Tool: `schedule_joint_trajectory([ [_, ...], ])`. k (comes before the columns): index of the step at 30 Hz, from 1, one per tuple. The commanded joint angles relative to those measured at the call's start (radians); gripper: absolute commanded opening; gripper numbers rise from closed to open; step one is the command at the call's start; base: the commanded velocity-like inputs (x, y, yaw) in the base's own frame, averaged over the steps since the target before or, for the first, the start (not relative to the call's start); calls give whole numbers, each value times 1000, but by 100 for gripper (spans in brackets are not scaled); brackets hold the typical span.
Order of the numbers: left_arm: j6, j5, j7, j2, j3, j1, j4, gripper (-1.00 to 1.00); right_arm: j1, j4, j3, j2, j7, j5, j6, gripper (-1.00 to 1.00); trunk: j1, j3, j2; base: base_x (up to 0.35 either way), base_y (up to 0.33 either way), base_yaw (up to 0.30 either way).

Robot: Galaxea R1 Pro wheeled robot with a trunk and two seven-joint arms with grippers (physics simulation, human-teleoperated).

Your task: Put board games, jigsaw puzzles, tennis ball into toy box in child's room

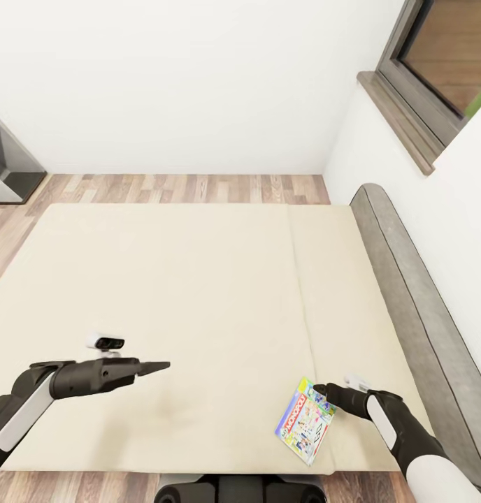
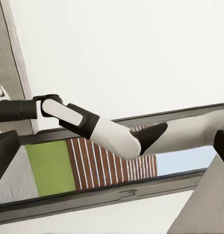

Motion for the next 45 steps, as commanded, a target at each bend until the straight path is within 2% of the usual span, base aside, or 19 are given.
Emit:
schedule_joint_trajectory([
  [1, 12, 7, 0, 2, -3, 0, -13, 100, -1, -1, -4, 1, 3, 1, 6, 100, 1, -1, -2, 0, 0, 0],
  [10, 18, 5, 2, -6, 4, -1, -59, 100, -1, -2, -4, -6, 3, 5, 6, 100, 1, -1, -2, 0, 0, 0],
  [27, 16, 9, 2, -6, 2, -1, -61, 100, -1, -2, -4, -9, 8, 6, 6, 100, 1, -2, -2, 0, 0, 0],
  [45, 15, 9, 2, -5, 2, -1, -61, 100, -1, -2, -4, -9, 9, 6, 8, 100, 1, -27, -2, 0, 0, 0],
])
